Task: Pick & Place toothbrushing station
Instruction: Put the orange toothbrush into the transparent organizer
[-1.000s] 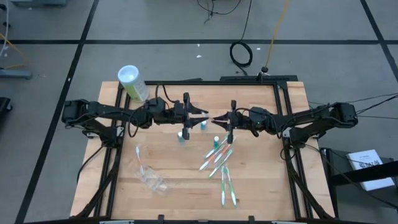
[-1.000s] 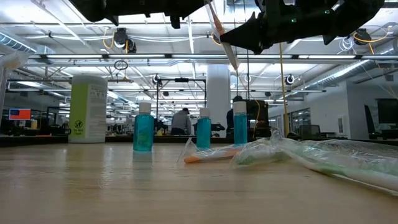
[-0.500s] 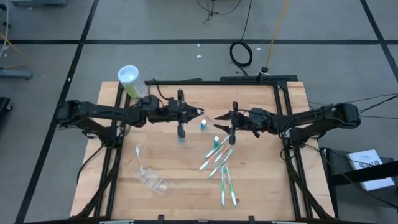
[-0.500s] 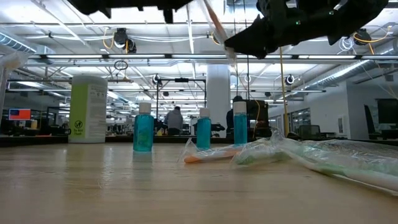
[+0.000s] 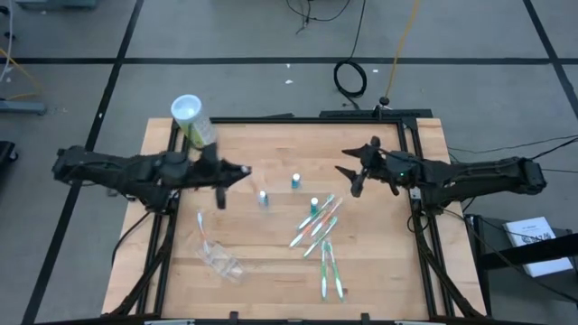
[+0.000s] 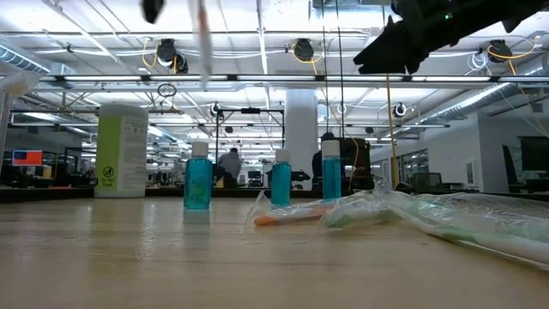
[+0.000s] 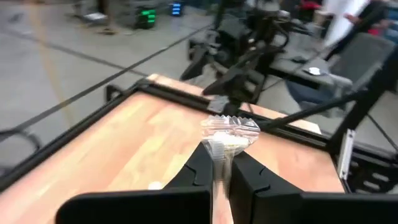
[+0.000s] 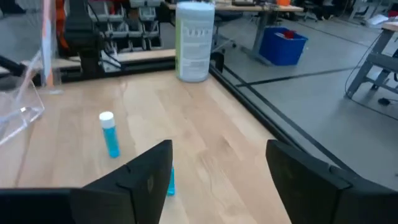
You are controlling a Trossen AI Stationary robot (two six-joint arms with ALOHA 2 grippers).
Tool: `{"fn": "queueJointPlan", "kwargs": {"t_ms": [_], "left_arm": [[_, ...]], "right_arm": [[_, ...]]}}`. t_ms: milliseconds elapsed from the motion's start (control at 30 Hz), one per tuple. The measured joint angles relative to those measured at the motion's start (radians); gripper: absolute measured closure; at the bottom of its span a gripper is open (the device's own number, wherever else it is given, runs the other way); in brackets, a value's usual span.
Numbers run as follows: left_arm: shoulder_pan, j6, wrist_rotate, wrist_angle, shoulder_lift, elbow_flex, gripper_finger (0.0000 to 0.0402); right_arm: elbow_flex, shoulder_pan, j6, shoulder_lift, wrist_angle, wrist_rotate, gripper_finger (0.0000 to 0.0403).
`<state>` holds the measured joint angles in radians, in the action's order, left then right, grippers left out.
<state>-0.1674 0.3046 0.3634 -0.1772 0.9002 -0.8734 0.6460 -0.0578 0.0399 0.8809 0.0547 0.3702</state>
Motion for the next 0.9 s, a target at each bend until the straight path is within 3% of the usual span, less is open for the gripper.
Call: {"fn": "queueJointPlan", "kwargs": {"t_ms": [233, 367, 500, 600, 800, 900], "left_arm": [[-0.38, 0.275, 0.469, -0.16, -0.059, 0.03, 0.0394], [-0.552, 0.526, 0.602, -0.321, -0.053, 0.03, 0.0394], [-0.683, 0.78, 0.644, -0.468, -0.03, 0.031, 0.0394], [-0.762, 0.88, 0.621, -0.533, -0.024, 0.031, 0.0394], [-0.839, 0.943, 0.595, -0.715, -0.072, -0.034, 0.0394], [-0.85, 0.965, 0.529, -0.81, -0.092, -0.05, 0.0394]], "right_arm": [[0.0, -0.002, -0.054, 0.002, 0.051, 0.0, 0.016], [0.0, -0.002, -0.086, 0.016, 0.111, 0.0, 0.016], [0.0, -0.002, -0.106, 0.028, 0.152, 0.0, 0.016], [0.0, -0.002, -0.112, 0.038, 0.159, 0.0, 0.016], [0.0, -0.002, -0.112, 0.055, 0.173, 0.0, 0.0161], [0.0, -0.002, -0.104, 0.058, 0.177, 0.0, 0.0161]]}}
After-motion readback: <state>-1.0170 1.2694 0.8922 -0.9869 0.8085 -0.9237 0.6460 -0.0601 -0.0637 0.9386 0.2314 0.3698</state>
